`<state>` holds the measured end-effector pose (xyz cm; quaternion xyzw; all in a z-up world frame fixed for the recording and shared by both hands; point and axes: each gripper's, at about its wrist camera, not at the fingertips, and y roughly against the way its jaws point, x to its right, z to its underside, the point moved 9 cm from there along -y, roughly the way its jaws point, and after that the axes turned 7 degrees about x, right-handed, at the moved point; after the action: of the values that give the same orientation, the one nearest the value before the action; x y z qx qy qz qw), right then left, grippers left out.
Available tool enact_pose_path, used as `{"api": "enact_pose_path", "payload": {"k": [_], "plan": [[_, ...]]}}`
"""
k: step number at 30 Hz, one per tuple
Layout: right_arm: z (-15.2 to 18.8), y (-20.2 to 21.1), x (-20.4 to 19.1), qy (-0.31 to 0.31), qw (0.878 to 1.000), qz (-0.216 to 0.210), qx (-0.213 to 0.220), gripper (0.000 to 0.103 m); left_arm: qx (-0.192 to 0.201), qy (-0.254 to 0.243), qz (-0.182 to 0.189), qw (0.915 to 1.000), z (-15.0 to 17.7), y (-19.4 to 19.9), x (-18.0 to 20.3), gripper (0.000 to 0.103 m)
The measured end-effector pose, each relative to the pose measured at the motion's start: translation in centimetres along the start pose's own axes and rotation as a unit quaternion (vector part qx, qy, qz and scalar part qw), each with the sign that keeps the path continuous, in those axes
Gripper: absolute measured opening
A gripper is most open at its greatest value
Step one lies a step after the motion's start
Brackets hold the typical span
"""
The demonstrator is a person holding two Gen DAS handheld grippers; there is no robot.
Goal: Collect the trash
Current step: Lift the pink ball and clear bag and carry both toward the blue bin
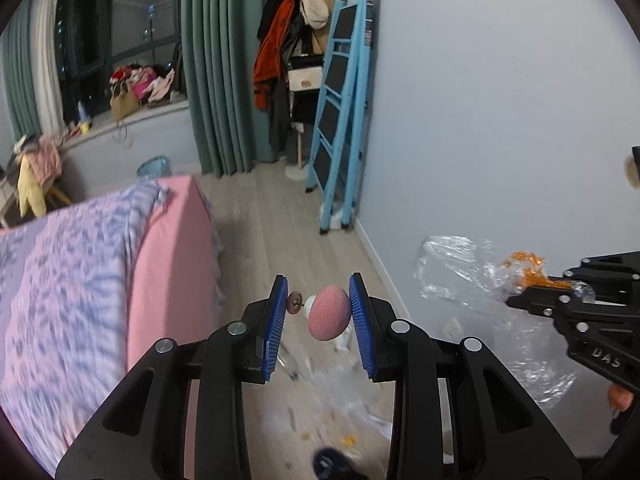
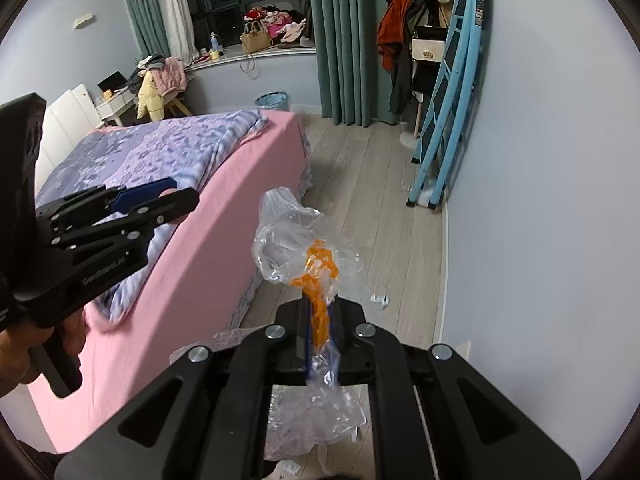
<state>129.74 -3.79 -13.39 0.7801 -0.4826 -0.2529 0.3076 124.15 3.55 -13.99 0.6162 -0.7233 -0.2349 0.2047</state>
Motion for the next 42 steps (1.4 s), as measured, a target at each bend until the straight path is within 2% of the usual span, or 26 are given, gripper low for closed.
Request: {"api": "enact_pose_path", "payload": {"k": [3, 7, 10, 14, 17, 19, 21, 25, 29, 35, 42], "plan": [[-4.2, -3.1, 1.6, 0.008, 1.0, 0.007, 0.005, 0.007, 0.007, 0.012, -0.008, 0.9999, -3.5, -3.3, -2.5, 0.03], [-8.0, -6.8, 4.0, 0.003, 1.0, 0.009, 0.006, 0.007, 0.014, 0.007, -0.026, 0.9995, -7.2, -7.4, -4.8, 0.03], [-11.5, -10.6, 6.4, 0.003, 1.0, 0.001, 0.007, 0.007, 0.009, 0.018, -0.028, 0.9994, -10.1, -12.2, -5.8, 0.03], [-17.4, -16.9, 10.0, 0.014, 0.999, -0.025, 0.019, 0.007, 0.009, 0.032, -0.045, 0.9984, -14.1, -19.2, -6.2, 0.03], [-22.4, -22.3, 12.6, 0.025, 0.998, -0.058, 0.021, 0.007, 0.008, 0.052, -0.085, 0.995, -17.8, -24.7, -7.0, 0.03], [-25.8, -25.7, 13.9, 0.042, 0.996, -0.077, 0.011, 0.007, -0.008, 0.084, -0.114, 0.9899, -20.8, -28.5, -7.8, 0.03], [-30.6, -28.4, 14.9, 0.056, 0.993, -0.1, 0.011, 0.007, -0.009, 0.113, -0.123, 0.9859, -23.3, -30.7, -8.4, 0.03], [-38.5, -31.2, 16.1, 0.085, 0.988, -0.125, 0.041, 0.007, 0.008, 0.13, -0.158, 0.9789, -29.4, -35.4, -9.7, 0.03], [-43.7, -34.3, 17.0, 0.103, 0.983, -0.138, 0.058, 0.007, 0.016, 0.13, -0.18, 0.9748, -33.4, -39.5, -11.5, 0.03], [-48.7, -40.4, 18.6, 0.116, 0.981, -0.147, 0.049, 0.007, 0.026, 0.153, -0.202, 0.967, -37.4, -44.9, -16.2, 0.03], [-56.2, -50.2, 16.5, 0.147, 0.978, -0.144, 0.043, 0.007, 0.036, 0.178, -0.206, 0.9617, -41.0, -54.3, -25.3, 0.03]]}}
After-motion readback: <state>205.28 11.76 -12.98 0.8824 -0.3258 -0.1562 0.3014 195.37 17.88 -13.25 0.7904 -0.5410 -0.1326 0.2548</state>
